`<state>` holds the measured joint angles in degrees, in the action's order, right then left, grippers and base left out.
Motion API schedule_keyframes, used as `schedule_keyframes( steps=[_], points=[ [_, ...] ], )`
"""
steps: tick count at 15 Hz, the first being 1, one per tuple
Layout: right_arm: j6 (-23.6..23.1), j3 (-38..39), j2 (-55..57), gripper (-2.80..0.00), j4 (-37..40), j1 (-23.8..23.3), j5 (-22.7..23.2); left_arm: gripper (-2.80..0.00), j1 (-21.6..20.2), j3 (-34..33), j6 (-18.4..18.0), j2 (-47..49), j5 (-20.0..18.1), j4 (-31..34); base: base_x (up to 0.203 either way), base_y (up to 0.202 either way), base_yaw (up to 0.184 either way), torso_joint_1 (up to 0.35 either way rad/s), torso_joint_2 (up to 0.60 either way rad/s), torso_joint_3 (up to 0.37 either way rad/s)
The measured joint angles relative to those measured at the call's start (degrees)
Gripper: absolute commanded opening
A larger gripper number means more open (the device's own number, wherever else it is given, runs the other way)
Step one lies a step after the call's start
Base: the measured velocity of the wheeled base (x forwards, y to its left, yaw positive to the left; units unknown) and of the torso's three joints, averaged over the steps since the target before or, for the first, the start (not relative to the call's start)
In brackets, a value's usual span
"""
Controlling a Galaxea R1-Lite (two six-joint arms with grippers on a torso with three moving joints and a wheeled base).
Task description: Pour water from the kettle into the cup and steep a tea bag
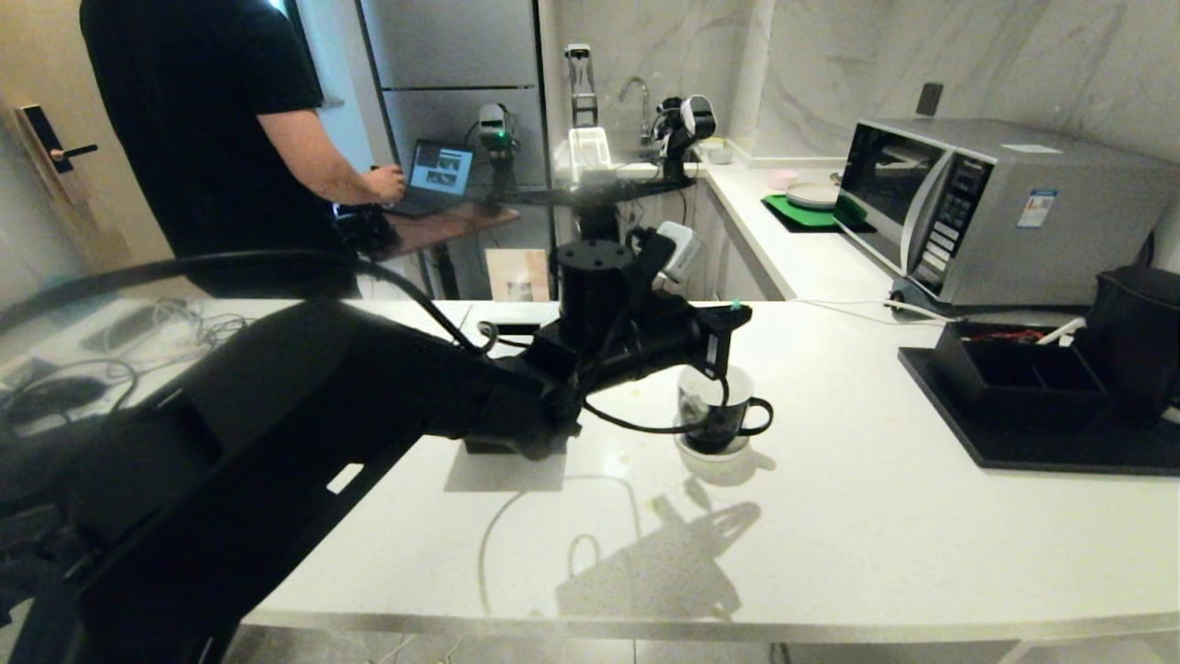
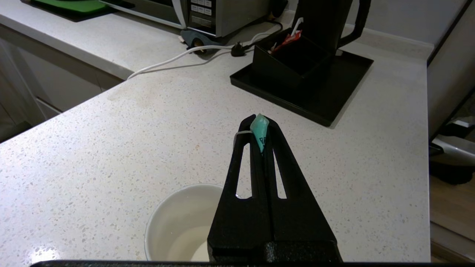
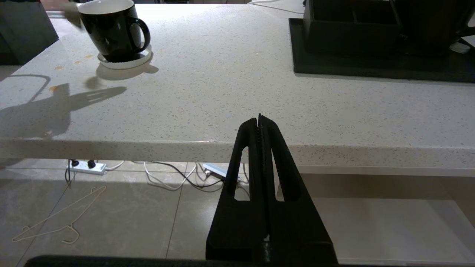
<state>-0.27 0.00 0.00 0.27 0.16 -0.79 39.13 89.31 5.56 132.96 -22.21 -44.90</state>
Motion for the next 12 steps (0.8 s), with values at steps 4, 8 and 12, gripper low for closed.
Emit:
schedule_keyframes(
  steps=[4, 8, 12],
  points=[
    [0.02, 0.00, 0.00, -2.80, -0.02, 0.00, 0.02, -2.80, -0.30, 0.57, 0.03, -0.11, -0.35, 0.24, 0.000, 0.000, 0.000, 0.000, 0.00, 0.000],
    [0.05, 0.00, 0.00, -2.80, -0.02, 0.00, 0.01, -2.80, -0.40, 1.30, 0.09, -0.63, -0.59, 0.31, 0.000, 0.000, 0.000, 0.000, 0.00, 0.000],
    [0.05, 0.00, 0.00, -2.80, 0.00, 0.00, 0.00, -2.80, -0.30, 3.24, 0.09, -0.83, -0.69, 1.51, 0.000, 0.000, 0.000, 0.000, 0.00, 0.000]
  ],
)
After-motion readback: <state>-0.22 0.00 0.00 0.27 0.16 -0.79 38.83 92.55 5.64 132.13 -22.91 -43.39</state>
